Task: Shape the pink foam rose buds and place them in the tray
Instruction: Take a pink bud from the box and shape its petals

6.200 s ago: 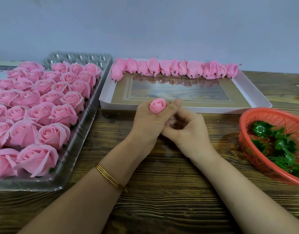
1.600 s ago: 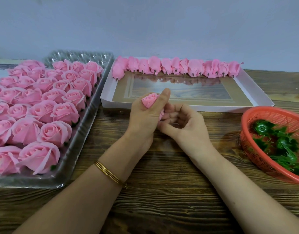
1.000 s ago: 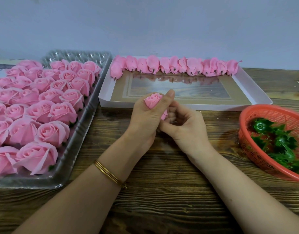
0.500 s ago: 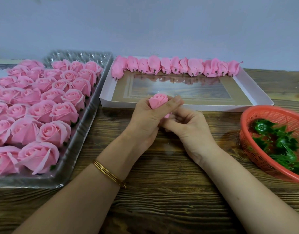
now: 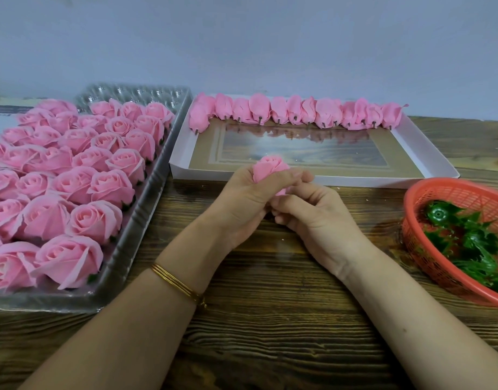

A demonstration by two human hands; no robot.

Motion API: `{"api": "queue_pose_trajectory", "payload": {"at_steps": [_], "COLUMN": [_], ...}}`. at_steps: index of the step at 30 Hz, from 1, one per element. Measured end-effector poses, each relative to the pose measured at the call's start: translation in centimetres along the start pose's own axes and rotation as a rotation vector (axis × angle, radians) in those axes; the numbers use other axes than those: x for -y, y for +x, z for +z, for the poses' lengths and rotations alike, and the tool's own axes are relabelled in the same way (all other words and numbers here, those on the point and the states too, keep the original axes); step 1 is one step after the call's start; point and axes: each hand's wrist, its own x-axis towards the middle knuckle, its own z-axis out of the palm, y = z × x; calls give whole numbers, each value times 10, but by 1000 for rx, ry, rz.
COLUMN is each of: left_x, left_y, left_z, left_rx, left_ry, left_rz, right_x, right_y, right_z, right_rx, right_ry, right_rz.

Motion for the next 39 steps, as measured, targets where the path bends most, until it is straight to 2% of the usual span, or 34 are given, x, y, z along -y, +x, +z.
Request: {"api": "queue_pose_trajectory", "payload": {"at_steps": [3, 9, 13, 21, 34, 37, 39], "left_x": [2, 8, 10, 1, -6, -7, -6], "left_y": [1, 4, 4, -2, -5, -6, -5], "left_z": [2, 5, 9, 8, -5, -5, -4], "left_rx": [-63, -222, -245, -88, 198, 218, 169], "left_ry": [13, 18, 16, 97, 75, 90, 110], "left_rz": [11, 52, 67, 91, 26, 21, 16], "right_x": [0, 1, 0, 0, -2, -1, -1], "right_y": [-1, -2, -2, -4, -2, 0, 1], "right_z": [1, 4, 7, 5, -1, 0, 1], "right_rx": [-20, -165, -192, -150, -14, 7, 15], "right_ry": [24, -207, -269, -272, -115, -44, -12], "right_rz": [19, -150, -200, -213, -34, 15, 41]}}
